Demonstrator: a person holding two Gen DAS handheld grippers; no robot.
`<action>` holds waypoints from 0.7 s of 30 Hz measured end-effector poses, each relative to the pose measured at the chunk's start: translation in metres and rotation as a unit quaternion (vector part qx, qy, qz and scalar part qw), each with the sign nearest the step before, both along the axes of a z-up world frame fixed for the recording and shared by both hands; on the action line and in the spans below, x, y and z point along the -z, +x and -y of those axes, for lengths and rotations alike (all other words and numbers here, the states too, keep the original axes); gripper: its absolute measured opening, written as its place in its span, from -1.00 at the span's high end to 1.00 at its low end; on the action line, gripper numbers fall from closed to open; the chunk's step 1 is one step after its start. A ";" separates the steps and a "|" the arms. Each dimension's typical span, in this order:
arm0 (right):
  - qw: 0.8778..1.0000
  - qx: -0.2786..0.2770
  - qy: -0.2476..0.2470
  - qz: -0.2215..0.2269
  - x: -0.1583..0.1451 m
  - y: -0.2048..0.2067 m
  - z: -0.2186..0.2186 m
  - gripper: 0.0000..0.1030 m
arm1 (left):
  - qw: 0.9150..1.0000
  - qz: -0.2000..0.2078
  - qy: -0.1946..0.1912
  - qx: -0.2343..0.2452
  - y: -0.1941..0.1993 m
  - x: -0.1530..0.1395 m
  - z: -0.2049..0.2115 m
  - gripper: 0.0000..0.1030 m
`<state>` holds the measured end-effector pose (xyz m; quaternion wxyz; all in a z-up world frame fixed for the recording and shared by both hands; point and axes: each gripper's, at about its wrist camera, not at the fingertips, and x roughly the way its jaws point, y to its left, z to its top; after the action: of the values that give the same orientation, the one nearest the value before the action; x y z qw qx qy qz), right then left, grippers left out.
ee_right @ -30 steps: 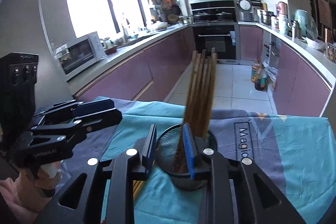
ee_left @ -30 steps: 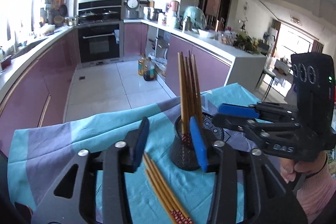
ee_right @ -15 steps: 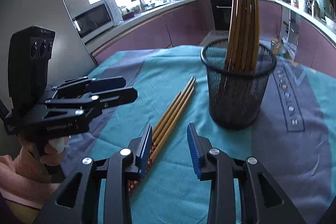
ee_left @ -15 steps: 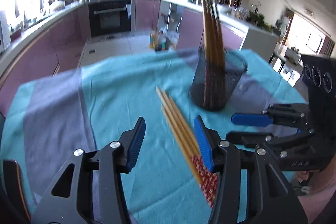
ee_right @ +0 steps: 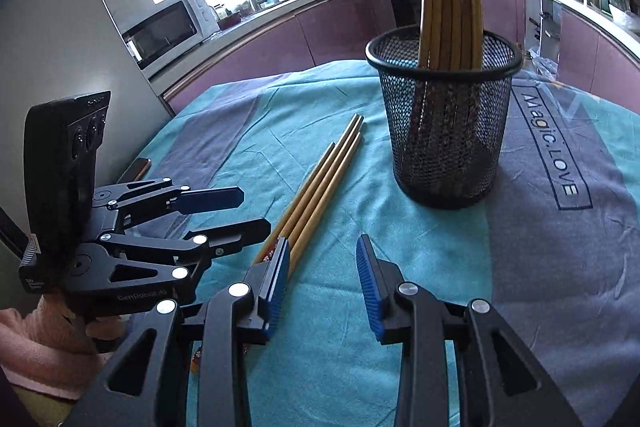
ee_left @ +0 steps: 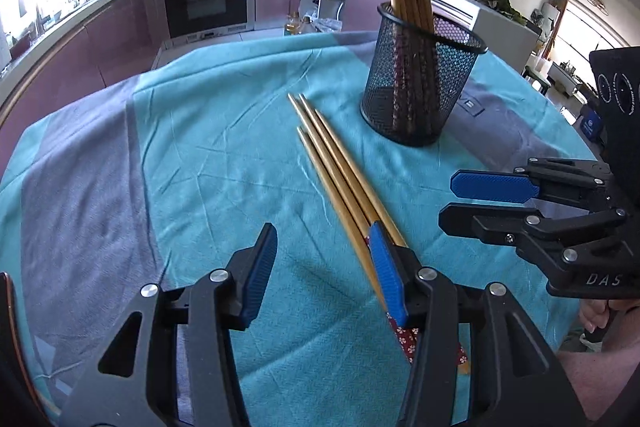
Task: Organize utensils
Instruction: 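Move both open tools back over the remaining chopsticks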
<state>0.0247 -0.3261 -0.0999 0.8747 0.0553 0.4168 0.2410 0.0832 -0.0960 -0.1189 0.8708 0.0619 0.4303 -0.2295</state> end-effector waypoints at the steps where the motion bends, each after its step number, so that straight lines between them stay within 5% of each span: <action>1: 1.000 0.001 -0.001 0.000 0.001 0.000 0.000 0.37 | 1.000 -0.002 0.002 -0.001 0.000 0.002 0.001 0.08; 17: 1.000 -0.006 -0.013 -0.004 0.006 0.005 -0.008 0.37 | 1.000 -0.004 0.014 -0.010 0.003 0.006 0.006 0.07; 21: 1.000 -0.008 -0.021 -0.004 0.007 0.008 -0.016 0.37 | 1.000 -0.005 0.012 -0.017 0.006 0.006 0.004 0.20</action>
<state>0.0324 -0.3100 -0.1067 0.8721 0.0348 0.4252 0.2395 0.0891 -0.1003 -0.1248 0.8719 0.0638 0.4379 -0.2097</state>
